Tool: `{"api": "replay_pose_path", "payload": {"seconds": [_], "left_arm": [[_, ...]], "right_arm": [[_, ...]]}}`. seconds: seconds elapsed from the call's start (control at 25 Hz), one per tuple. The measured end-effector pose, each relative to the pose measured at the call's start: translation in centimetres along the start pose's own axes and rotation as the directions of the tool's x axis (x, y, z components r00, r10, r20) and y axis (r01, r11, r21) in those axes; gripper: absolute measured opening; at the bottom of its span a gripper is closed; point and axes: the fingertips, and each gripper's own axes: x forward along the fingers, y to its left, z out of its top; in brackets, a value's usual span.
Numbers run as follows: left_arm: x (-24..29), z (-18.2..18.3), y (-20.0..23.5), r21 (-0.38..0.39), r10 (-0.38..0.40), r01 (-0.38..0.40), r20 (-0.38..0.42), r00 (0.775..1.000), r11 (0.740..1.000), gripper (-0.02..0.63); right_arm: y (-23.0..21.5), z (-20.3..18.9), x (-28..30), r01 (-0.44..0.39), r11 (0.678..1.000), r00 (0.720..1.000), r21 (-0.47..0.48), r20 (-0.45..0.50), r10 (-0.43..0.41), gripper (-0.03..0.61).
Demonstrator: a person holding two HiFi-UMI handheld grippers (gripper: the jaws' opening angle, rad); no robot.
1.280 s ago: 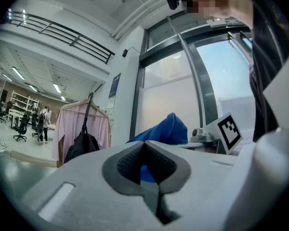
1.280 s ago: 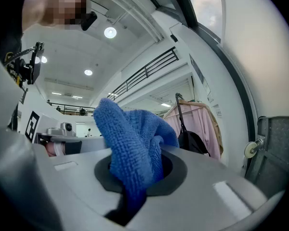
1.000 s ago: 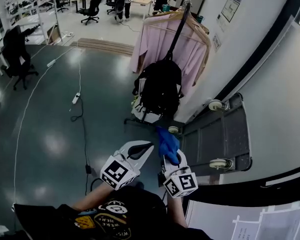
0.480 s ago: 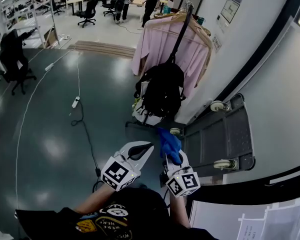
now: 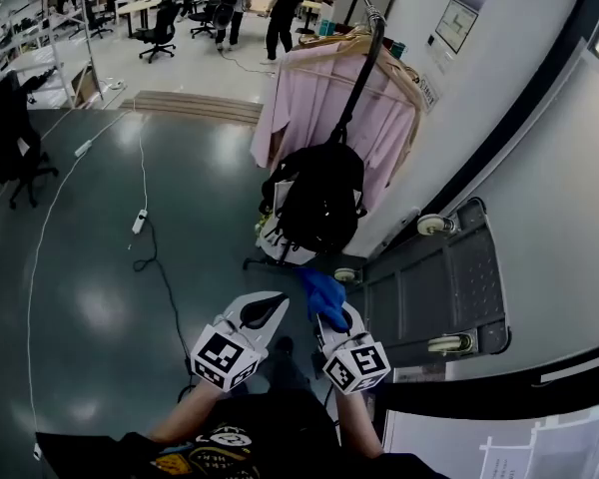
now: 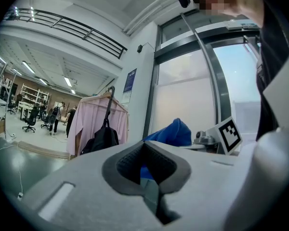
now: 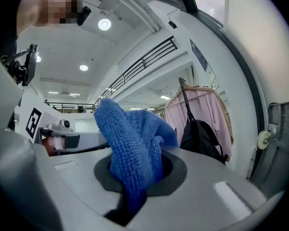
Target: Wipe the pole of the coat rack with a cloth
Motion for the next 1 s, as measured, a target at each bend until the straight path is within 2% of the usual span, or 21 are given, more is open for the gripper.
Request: {"api": "replay_pose_path", "payload": {"seconds": [0.24,0.36,0.56,0.72,0.88,1.0], "left_arm": [[8.6,2.1,6.4,0.028,0.005,-0.005,0.013,1.0,1.0,0.0],[14.4,4.7,9.3,0.07,0.001,-0.003,0.027,1.0,0.998,0.0],[21.4,8.8,13.1,0.111,0.03,-0.039,0.079,0.996,0.993,0.0],[24.3,9.3,15.1,0.113,0.041,-0.049,0.076,0.996,0.992,0.0],[26.1,9.1,16.8,0.097,0.025,-0.03,0.053,0.998,0.995,0.0],[27.5,9.4,17.0,0.103,-0.026,0.023,0.035,0.999,0.994,0.0]], "right_arm": [[-8.1,3.0,7.9,0.003,0.999,1.0,-0.043,0.007,-0.003,0.034],[-13.3,6.9,12.4,-0.008,0.995,1.0,-0.098,0.024,0.01,0.034],[-21.2,17.2,20.1,0.002,0.972,0.993,-0.234,0.119,0.026,0.034],[-25.6,27.9,25.9,0.08,0.946,0.97,-0.314,0.242,-0.001,0.034],[-26.3,38.7,30.4,0.173,0.889,0.939,-0.424,0.343,-0.019,0.034],[-26.8,42.8,34.5,0.24,0.837,0.948,-0.491,0.303,-0.094,0.034]]}}
